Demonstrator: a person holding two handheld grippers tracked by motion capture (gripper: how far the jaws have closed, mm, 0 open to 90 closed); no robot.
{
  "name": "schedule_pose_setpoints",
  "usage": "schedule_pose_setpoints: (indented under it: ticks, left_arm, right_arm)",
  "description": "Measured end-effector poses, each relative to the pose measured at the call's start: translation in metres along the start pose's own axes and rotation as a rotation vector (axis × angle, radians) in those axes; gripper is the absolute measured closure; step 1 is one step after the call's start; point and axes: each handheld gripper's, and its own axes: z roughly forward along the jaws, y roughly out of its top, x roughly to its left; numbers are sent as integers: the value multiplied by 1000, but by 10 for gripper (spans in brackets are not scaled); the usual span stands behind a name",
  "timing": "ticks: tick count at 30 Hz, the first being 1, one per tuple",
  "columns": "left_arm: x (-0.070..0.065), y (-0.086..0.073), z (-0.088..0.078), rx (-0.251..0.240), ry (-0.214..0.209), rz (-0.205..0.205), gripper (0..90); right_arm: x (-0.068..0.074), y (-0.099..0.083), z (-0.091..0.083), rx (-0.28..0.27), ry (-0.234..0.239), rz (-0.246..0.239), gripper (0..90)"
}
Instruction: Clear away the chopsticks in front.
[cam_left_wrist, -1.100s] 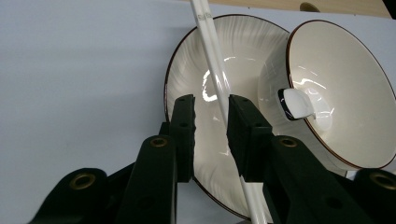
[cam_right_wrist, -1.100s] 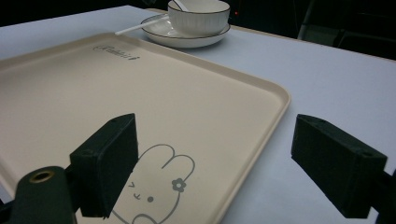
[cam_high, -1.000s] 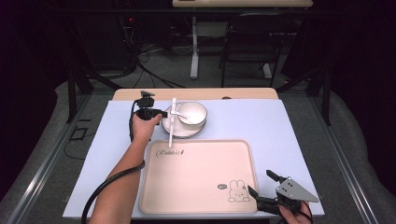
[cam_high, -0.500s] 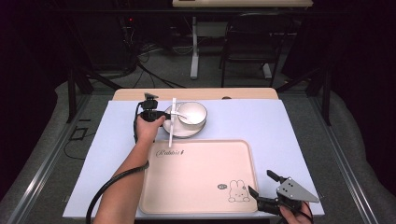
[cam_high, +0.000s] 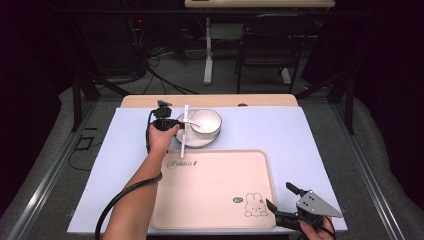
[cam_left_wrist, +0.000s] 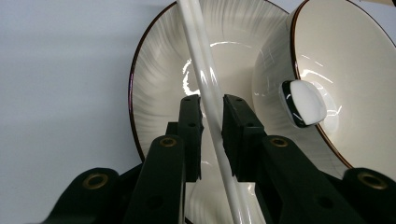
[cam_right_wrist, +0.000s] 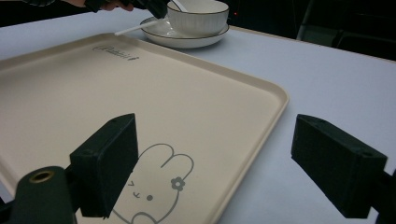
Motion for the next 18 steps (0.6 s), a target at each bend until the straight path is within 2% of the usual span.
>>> schedule_pose_setpoints:
  ticks: [5, 14, 18]
  left_arm:
    - [-1, 0, 1, 12, 48, 12, 806]
    - [3, 2, 5, 32, 39, -12, 824]
    - [2, 5, 8, 39, 48, -23, 826]
  right_arm:
    - [0, 0, 0, -1, 0, 0, 143]
    - [0, 0, 0, -1, 0, 0, 143]
    - [0, 0, 0, -2, -2, 0, 143]
